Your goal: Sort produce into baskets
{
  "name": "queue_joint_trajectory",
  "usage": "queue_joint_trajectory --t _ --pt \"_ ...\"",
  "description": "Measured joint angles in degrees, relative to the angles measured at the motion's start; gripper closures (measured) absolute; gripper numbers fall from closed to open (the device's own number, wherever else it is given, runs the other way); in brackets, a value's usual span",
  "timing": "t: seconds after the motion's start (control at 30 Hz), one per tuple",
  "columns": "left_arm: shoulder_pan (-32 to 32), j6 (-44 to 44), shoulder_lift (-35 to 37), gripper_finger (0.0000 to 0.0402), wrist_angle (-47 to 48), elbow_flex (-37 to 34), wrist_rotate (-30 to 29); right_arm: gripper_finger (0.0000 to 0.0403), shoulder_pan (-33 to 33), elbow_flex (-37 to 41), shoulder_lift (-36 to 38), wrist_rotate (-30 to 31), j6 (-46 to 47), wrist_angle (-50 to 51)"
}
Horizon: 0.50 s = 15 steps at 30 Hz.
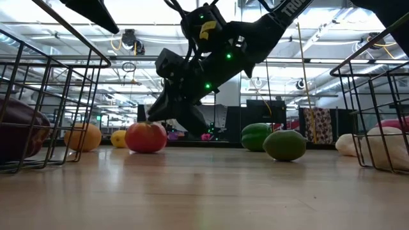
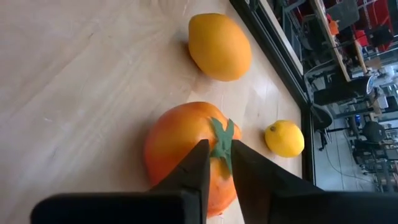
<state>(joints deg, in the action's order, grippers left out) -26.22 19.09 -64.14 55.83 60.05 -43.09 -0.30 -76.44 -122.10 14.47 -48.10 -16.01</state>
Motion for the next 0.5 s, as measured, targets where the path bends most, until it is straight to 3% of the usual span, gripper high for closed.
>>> queue_joint_trajectory --t 0.5 --pt "0.0 -0.2 0.0 0.0340 0.1 0.0 -0.1 0.0390 0.0 0.0 0.0 -1.3 -0.1 0.0"
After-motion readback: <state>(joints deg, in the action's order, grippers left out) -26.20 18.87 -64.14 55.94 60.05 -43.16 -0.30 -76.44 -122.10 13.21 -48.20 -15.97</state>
